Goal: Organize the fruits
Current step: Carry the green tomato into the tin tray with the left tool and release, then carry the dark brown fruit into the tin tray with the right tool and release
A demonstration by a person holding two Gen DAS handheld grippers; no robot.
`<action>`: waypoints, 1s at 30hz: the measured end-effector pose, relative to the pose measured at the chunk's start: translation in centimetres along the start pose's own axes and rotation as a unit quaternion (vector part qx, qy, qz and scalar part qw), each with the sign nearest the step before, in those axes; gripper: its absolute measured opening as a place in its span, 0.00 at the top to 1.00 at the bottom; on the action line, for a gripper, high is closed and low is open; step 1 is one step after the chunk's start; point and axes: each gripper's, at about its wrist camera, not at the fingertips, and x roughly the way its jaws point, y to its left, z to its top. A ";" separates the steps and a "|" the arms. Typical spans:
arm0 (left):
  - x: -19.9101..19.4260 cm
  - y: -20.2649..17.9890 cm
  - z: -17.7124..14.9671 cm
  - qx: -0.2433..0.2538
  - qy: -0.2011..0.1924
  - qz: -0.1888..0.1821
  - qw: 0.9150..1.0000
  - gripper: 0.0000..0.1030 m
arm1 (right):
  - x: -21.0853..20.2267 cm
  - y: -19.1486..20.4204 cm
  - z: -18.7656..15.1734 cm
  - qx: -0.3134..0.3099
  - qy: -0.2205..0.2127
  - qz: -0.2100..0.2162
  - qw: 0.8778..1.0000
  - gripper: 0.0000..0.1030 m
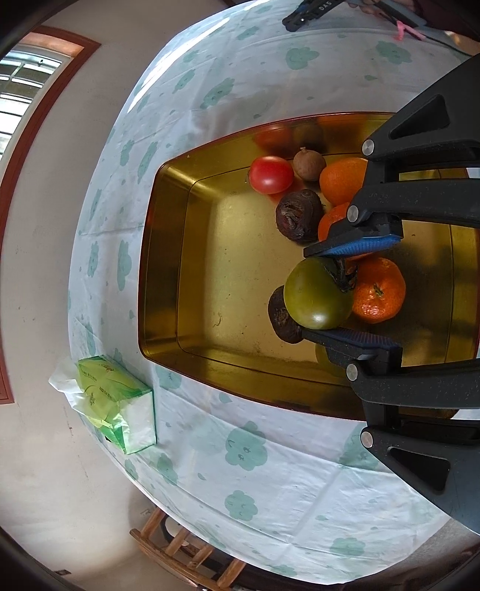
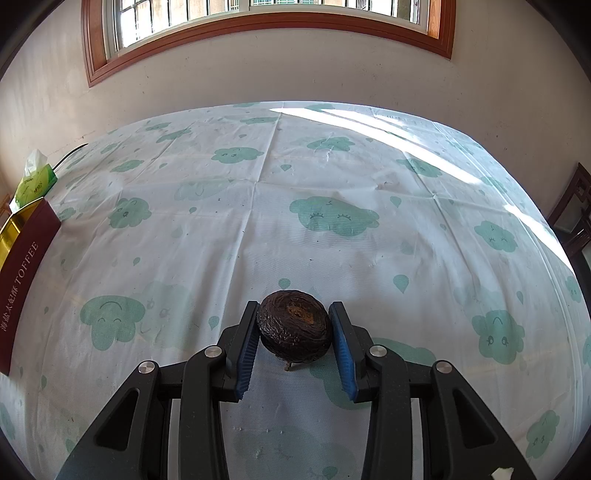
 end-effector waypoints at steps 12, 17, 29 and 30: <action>-0.4 -0.5 -0.5 0.006 -0.017 0.022 1.000 0.62 | 0.0 0.0 0.0 0.000 0.000 0.000 1.000 0.65; -1.2 -0.5 -0.8 0.003 -0.030 0.033 0.999 0.53 | 0.0 -0.1 0.0 0.000 0.000 0.001 1.000 0.66; -6.0 -1.6 -2.2 0.021 -0.098 0.024 0.995 0.40 | 0.0 -0.1 0.0 0.000 0.000 0.000 1.000 0.65; -6.2 -1.7 -2.3 0.021 -0.098 0.025 0.995 0.39 | 0.0 -0.1 0.0 0.000 0.000 0.000 1.000 0.65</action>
